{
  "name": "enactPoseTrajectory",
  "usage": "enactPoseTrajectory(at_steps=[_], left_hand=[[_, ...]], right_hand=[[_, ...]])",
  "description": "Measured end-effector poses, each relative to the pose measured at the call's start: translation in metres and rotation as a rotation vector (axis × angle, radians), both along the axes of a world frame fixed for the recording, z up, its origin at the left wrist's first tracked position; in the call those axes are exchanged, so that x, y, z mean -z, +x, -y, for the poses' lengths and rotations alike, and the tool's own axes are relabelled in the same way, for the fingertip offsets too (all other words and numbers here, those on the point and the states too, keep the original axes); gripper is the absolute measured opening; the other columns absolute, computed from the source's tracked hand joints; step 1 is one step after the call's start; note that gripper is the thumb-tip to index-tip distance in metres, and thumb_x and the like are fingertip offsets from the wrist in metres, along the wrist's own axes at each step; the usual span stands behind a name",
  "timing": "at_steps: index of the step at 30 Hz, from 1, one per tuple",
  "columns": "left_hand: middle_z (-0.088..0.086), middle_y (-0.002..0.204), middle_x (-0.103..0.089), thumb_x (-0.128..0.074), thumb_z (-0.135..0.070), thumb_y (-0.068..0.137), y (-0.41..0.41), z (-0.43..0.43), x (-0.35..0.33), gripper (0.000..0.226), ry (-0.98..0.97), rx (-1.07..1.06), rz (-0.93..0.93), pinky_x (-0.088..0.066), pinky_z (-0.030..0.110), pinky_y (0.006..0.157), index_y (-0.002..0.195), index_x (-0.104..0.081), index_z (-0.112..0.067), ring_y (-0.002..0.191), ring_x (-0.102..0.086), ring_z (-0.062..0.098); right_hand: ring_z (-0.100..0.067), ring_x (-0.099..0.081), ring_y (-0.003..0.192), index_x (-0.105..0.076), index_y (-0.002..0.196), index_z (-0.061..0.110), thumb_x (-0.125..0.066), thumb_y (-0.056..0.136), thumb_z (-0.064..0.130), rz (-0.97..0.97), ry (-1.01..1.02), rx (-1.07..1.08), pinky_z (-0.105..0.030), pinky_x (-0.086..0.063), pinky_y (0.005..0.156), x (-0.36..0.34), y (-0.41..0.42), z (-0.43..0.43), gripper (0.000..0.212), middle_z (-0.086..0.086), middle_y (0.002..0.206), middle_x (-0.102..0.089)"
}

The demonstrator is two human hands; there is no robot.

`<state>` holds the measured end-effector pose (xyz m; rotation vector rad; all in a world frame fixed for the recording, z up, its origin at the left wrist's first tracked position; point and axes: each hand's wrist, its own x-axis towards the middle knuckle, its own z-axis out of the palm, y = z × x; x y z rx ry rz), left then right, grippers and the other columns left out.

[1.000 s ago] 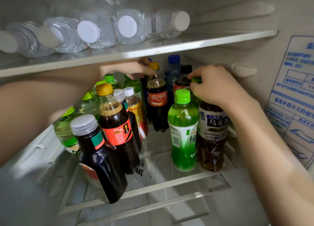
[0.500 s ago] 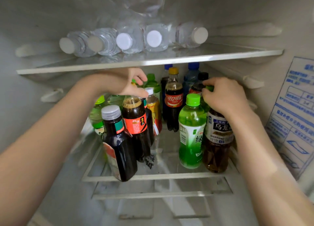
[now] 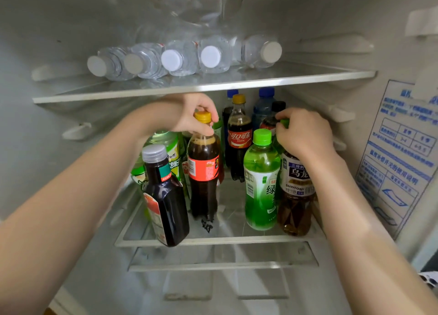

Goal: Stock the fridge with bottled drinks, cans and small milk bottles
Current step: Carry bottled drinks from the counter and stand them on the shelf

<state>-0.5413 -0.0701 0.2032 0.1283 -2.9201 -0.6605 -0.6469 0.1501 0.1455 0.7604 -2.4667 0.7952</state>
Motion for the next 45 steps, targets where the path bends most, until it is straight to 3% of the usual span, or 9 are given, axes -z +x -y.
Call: enactPoseTrajectory(at_steps=[5,10,15,20,24,30,37,42,45], left_hand=[[-0.014,0.085,-0.059,-0.074,-0.036,0.076,-0.033,-0.016,0.007,0.019,-0.1,-0.068,-0.115,-0.046,0.017,0.056,0.089,-0.059,-0.034,0.063,-0.061,0.005],[-0.003,0.095,-0.058,-0.067,-0.047,0.08,-0.055,-0.03,0.012,0.04,-0.328,-0.122,-0.248,-0.033,0.022,0.053,0.102,-0.06,-0.014,0.078,-0.052,0.014],[0.001,0.08,-0.06,-0.066,-0.044,0.083,-0.056,-0.03,0.014,0.036,-0.105,-0.064,-0.126,-0.046,0.022,0.045,0.095,-0.059,-0.012,0.06,-0.056,0.011],[0.008,0.114,-0.057,-0.07,-0.016,0.083,-0.048,-0.028,0.009,0.053,0.134,-0.023,0.084,-0.055,0.037,0.087,0.129,-0.043,-0.015,0.099,-0.059,0.018],[0.013,0.121,-0.056,-0.069,-0.007,0.082,-0.047,-0.028,0.011,0.06,0.18,-0.031,0.073,-0.054,0.041,0.089,0.133,-0.04,-0.013,0.107,-0.059,0.025],[0.002,0.092,-0.058,-0.074,-0.031,0.078,-0.062,-0.039,0.019,0.046,-0.009,-0.164,-0.113,-0.041,0.013,0.035,0.112,-0.051,-0.011,0.061,-0.059,0.01],[-0.008,0.081,-0.055,-0.073,-0.042,0.076,-0.068,-0.038,0.028,0.029,0.085,-0.169,-0.146,-0.041,0.022,0.057,0.08,-0.051,-0.025,0.073,-0.053,0.007],[-0.006,0.105,-0.058,-0.07,-0.018,0.083,-0.059,-0.037,0.031,0.063,0.398,-0.109,-0.051,-0.054,0.028,0.075,0.137,-0.038,-0.022,0.1,-0.058,0.015],[-0.004,0.098,-0.061,-0.073,-0.024,0.079,-0.059,-0.039,0.036,0.049,0.228,-0.115,-0.166,-0.052,0.027,0.075,0.12,-0.047,-0.021,0.096,-0.06,0.017]], right_hand=[[-0.03,-0.058,0.108,-0.06,0.124,0.025,-0.051,0.091,0.024,-0.01,0.018,0.009,-0.034,-0.046,0.08,0.0,0.0,0.002,0.034,-0.008,0.121,-0.063],[-0.028,-0.057,0.109,-0.06,0.124,0.026,-0.054,0.09,0.026,-0.015,0.024,0.006,-0.033,-0.046,0.082,-0.001,-0.002,0.002,0.034,-0.006,0.122,-0.063],[-0.028,-0.058,0.109,-0.06,0.124,0.027,-0.054,0.09,0.027,-0.029,0.023,0.013,-0.033,-0.046,0.081,0.001,-0.003,0.004,0.034,-0.006,0.121,-0.063],[-0.027,-0.058,0.108,-0.06,0.123,0.027,-0.055,0.09,0.029,-0.046,0.021,0.007,-0.033,-0.046,0.08,0.002,-0.005,0.004,0.033,-0.005,0.119,-0.064],[-0.027,-0.057,0.108,-0.06,0.123,0.027,-0.055,0.09,0.029,-0.041,0.023,-0.001,-0.034,-0.046,0.081,0.002,-0.005,0.005,0.034,-0.005,0.12,-0.063],[-0.028,-0.056,0.109,-0.062,0.121,0.028,-0.056,0.089,0.029,-0.047,0.012,0.011,-0.031,-0.043,0.079,0.002,-0.005,0.003,0.033,-0.005,0.121,-0.063],[-0.028,-0.056,0.112,-0.061,0.124,0.026,-0.056,0.089,0.029,-0.035,0.008,0.005,-0.032,-0.045,0.081,0.002,-0.004,0.0,0.035,-0.005,0.124,-0.062],[-0.028,-0.056,0.111,-0.06,0.124,0.026,-0.056,0.09,0.029,-0.032,0.01,-0.009,-0.031,-0.044,0.08,0.003,-0.003,-0.001,0.035,-0.005,0.123,-0.062],[-0.028,-0.056,0.111,-0.06,0.125,0.026,-0.057,0.089,0.03,-0.022,0.007,-0.014,-0.031,-0.044,0.08,0.002,-0.003,-0.001,0.036,-0.006,0.123,-0.063]])
